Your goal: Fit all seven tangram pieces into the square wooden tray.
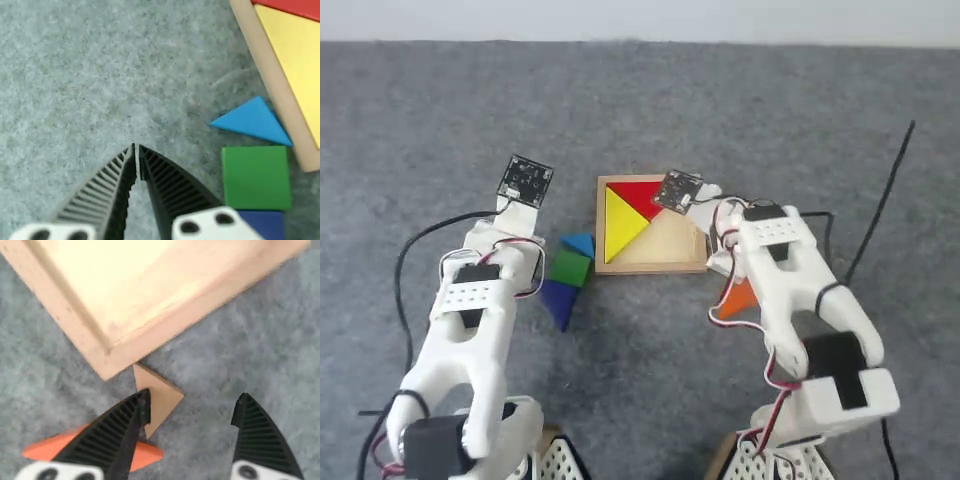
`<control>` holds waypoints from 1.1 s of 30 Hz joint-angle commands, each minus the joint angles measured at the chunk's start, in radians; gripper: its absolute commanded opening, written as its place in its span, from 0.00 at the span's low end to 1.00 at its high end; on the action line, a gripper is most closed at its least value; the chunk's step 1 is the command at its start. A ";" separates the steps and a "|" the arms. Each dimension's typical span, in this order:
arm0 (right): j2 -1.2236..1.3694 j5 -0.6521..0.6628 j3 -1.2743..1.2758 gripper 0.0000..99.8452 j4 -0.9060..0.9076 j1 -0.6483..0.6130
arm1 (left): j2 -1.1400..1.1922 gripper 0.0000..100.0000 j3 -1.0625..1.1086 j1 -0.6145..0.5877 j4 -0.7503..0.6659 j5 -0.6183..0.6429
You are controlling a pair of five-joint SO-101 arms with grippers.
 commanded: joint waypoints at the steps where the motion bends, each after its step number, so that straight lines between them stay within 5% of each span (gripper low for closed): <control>1: 0.041 0.054 -0.101 0.28 0.070 -0.022 | -0.041 0.02 -0.004 -0.009 -0.018 -0.009; 19: -0.039 0.163 -0.164 0.28 0.286 -0.022 | -0.041 0.02 -0.004 -0.011 -0.018 -0.011; 33: 0.225 0.130 -0.316 0.28 0.245 -0.013 | -0.041 0.02 -0.004 -0.011 -0.018 -0.011</control>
